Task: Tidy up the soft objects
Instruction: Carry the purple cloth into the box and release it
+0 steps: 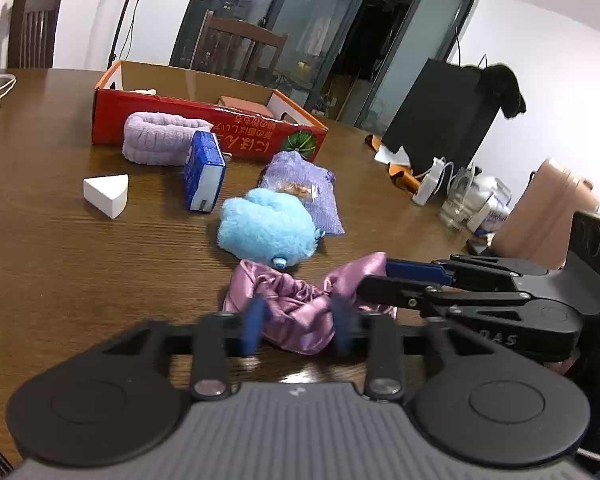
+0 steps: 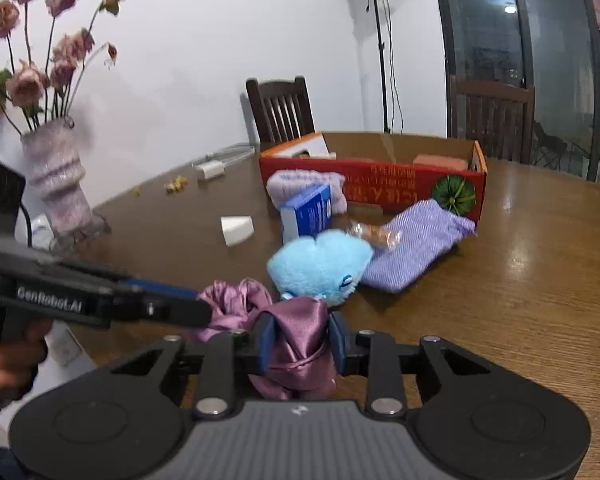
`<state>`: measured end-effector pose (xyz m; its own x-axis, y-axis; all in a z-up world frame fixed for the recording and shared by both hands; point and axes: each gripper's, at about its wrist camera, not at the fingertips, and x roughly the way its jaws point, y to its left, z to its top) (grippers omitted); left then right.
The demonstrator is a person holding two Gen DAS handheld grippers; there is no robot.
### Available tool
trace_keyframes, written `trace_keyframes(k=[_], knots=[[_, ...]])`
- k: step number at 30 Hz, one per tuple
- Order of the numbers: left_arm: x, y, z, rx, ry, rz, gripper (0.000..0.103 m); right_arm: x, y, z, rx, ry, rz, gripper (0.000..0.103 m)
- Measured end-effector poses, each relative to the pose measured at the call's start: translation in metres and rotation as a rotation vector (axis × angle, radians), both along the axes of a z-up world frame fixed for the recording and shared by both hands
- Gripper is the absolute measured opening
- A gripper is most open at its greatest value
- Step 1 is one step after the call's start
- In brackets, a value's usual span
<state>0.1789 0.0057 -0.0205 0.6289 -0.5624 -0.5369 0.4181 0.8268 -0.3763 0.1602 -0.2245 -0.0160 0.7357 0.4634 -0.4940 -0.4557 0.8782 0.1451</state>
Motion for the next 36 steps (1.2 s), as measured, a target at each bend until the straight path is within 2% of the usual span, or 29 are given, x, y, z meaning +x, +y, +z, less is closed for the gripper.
trace_keyframes(k=[3,5,7,8,9,10,11,13,15,16,19,21,25,28,31,32,35,36], knots=[[0.005,0.008,0.001,-0.019,-0.010,0.055,0.055,-0.002,-0.010,0.006,0.114,0.011,-0.007,0.045],[0.010,0.010,-0.002,-0.018,-0.018,0.088,0.055,0.003,-0.016,0.004,0.172,0.050,-0.041,0.045],[0.017,0.008,-0.007,-0.024,0.019,0.079,0.055,0.010,-0.018,-0.002,0.196,0.089,-0.068,0.045],[0.018,0.008,-0.010,-0.027,0.036,0.063,0.054,0.012,-0.017,-0.006,0.201,0.108,-0.072,0.047],[0.019,0.006,-0.013,-0.026,0.048,0.044,0.045,0.013,-0.016,-0.010,0.206,0.124,-0.066,0.046],[0.018,0.005,-0.015,-0.024,0.053,0.022,0.036,0.013,-0.015,-0.013,0.214,0.137,-0.051,0.044],[0.016,0.004,-0.017,-0.025,0.051,0.003,0.027,0.014,-0.013,-0.016,0.217,0.149,-0.035,0.034],[0.015,0.004,-0.014,-0.030,0.033,-0.007,0.018,0.016,-0.009,-0.019,0.204,0.146,-0.038,0.028],[0.011,0.003,0.002,-0.022,-0.027,-0.034,0.016,0.020,-0.009,-0.013,0.217,0.143,-0.021,0.015],[0.012,0.005,0.011,-0.036,-0.053,-0.036,0.015,0.023,-0.009,-0.006,0.226,0.129,-0.005,0.012],[0.032,0.012,0.043,-0.101,-0.125,-0.035,0.014,0.038,-0.012,0.025,0.251,0.048,0.043,0.010],[0.062,0.015,0.064,-0.109,-0.166,-0.014,0.011,0.061,-0.014,0.048,0.243,-0.006,0.056,0.009],[0.145,0.018,0.100,-0.093,-0.229,0.013,0.011,0.144,-0.007,0.087,0.188,-0.080,0.068,0.009],[0.229,0.024,0.111,-0.067,-0.172,0.050,0.011,0.228,0.005,0.104,0.146,-0.065,0.059,0.009],[0.312,0.027,0.109,-0.007,-0.112,0.091,0.011,0.324,0.031,0.107,0.095,0.001,0.033,0.009],[0.341,0.025,0.104,0.041,-0.097,0.088,0.011,0.360,0.041,0.103,0.078,0.040,0.021,0.009],[0.409,0.023,0.079,0.176,-0.019,0.152,0.011,0.445,0.065,0.081,0.084,0.178,-0.026,0.009],[0.424,0.024,0.069,0.192,0.010,0.175,0.013,0.466,0.071,0.070,0.093,0.217,-0.050,0.009]])
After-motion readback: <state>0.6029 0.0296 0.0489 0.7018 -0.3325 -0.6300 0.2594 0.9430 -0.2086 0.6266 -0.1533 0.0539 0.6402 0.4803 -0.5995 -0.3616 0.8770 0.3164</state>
